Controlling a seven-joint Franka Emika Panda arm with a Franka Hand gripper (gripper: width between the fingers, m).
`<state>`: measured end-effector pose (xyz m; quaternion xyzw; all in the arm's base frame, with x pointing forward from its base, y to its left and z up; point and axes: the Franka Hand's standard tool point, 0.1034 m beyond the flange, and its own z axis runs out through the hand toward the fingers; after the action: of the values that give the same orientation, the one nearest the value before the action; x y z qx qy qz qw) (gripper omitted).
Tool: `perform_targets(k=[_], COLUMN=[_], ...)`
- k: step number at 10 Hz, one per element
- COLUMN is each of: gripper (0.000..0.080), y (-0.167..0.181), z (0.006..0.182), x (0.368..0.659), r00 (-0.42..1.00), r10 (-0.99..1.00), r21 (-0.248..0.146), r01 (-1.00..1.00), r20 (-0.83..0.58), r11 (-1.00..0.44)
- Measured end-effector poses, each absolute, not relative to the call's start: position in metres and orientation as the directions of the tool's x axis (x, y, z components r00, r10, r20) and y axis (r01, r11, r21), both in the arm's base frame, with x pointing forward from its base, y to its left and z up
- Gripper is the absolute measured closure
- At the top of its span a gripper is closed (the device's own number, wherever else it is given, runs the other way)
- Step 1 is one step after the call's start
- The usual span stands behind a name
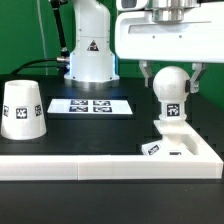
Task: Assemble lamp
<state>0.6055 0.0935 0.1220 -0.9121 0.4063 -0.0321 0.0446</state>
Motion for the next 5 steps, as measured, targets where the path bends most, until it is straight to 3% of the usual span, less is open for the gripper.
perform_targets(k=[5], gripper=[0.022], y=[0.1023], z=[0.1173], x=[0.6059], r00=[0.335], r10=[-0.938], r21=[-0.088], r01=[-0.941], r20=[-0.089], r11=[-0.328])
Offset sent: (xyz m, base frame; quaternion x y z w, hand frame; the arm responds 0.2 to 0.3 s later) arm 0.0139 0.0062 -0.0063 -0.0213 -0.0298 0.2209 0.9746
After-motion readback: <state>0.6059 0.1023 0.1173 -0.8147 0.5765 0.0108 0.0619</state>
